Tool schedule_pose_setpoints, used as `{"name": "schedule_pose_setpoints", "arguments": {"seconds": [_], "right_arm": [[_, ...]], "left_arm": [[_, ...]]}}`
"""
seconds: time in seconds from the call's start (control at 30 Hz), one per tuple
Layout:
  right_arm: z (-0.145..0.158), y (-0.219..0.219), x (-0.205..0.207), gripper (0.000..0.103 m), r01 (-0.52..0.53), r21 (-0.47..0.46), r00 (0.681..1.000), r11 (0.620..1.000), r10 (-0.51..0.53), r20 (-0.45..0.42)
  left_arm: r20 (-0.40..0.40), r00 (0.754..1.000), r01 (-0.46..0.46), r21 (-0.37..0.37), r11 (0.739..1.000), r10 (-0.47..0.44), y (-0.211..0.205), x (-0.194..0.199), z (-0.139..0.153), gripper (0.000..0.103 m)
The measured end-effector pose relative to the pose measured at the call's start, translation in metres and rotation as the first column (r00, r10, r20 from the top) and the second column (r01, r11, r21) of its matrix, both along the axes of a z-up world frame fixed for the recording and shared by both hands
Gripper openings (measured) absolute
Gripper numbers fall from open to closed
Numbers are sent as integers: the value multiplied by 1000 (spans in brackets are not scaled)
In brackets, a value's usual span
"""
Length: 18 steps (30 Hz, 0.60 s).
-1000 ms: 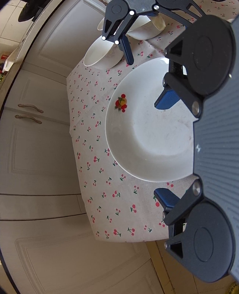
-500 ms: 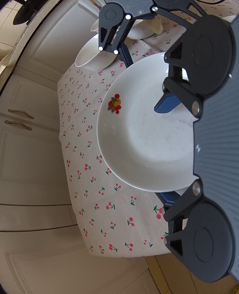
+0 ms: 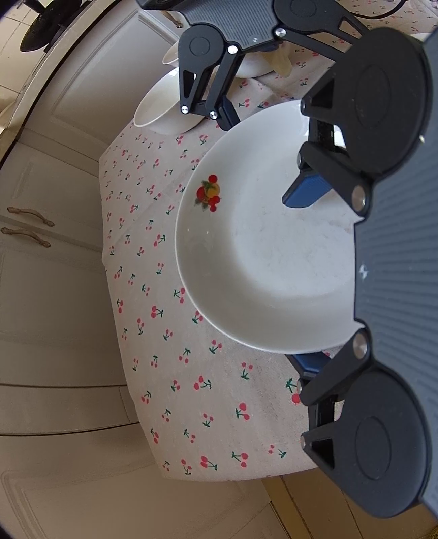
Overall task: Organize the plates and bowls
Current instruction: 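Close the left gripper on the fruit-decal plate rim and lift it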
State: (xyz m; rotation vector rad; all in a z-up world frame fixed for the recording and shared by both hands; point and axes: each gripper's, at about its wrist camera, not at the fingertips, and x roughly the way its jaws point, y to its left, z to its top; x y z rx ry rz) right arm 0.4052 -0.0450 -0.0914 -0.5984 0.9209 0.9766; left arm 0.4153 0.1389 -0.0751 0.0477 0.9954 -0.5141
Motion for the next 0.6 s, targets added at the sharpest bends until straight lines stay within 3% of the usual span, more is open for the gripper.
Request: {"name": "schedule_pose_setpoints", "arguments": {"seconds": [0.37,0.6], "right_arm": [[10,-13,-8,100,30,87,997,996,-35,62],[9,-8,-7,100,28,81,997,996,-34,68]], "left_arm": [[7,1000,23,16,1000,-23,-1,0,-1,84],[9,1000,21,4,1000,-21,1,1,-1,85]]}}
